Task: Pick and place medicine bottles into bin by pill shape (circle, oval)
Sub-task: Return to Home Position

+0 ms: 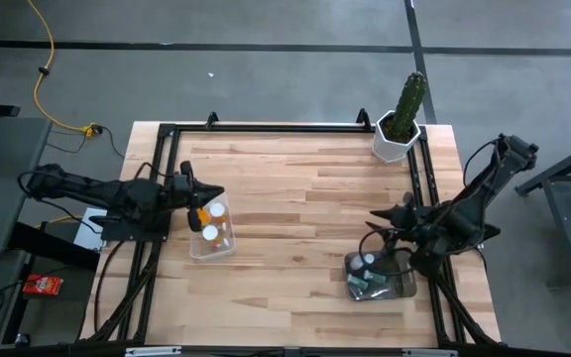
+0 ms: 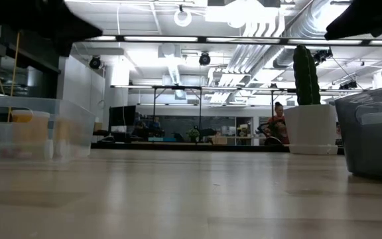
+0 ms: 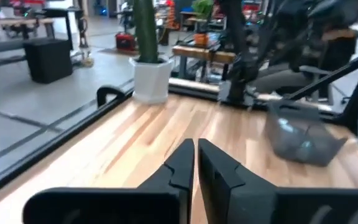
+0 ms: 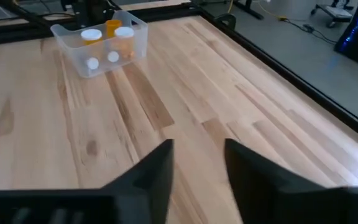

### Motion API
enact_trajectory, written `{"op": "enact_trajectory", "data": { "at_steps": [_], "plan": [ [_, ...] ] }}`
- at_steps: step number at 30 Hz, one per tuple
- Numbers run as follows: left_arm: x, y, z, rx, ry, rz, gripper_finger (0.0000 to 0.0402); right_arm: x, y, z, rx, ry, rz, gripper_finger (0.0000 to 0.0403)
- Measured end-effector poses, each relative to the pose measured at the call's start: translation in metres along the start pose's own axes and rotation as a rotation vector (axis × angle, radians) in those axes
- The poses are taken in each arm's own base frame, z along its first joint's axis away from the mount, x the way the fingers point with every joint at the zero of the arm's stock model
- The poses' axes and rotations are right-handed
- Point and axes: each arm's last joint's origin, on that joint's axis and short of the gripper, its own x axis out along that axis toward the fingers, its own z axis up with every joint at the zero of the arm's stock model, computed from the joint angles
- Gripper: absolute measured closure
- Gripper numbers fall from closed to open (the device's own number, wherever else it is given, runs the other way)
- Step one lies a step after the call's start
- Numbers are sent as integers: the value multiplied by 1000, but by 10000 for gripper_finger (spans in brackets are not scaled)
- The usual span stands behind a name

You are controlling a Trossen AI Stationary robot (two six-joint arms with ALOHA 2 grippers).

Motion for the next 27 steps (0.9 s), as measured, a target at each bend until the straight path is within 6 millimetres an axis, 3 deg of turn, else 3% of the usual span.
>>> {"op": "enact_trajectory", "data": {
  "at_steps": [6, 11, 19, 23, 27],
  "plan": [
    [-3, 5, -39, 11, 54, -43, 400, 0, -10, -14, 4, 5, 10, 392],
    [-4, 11, -51, 14, 49, -66, 401, 3, -27, -33, 79, 4, 15, 391],
    [-6, 20, -74, -7, 31, -61, 401, -6, -45, -25, 96, -41, 81, 402],
    [-6, 19, -71, -19, -6, -104, 401, -7, -53, -28, 91, -75, 72, 402],
    [-7, 19, -71, -14, -8, -102, 401, -1, -60, -46, 108, -74, 57, 402]
  ]
}}
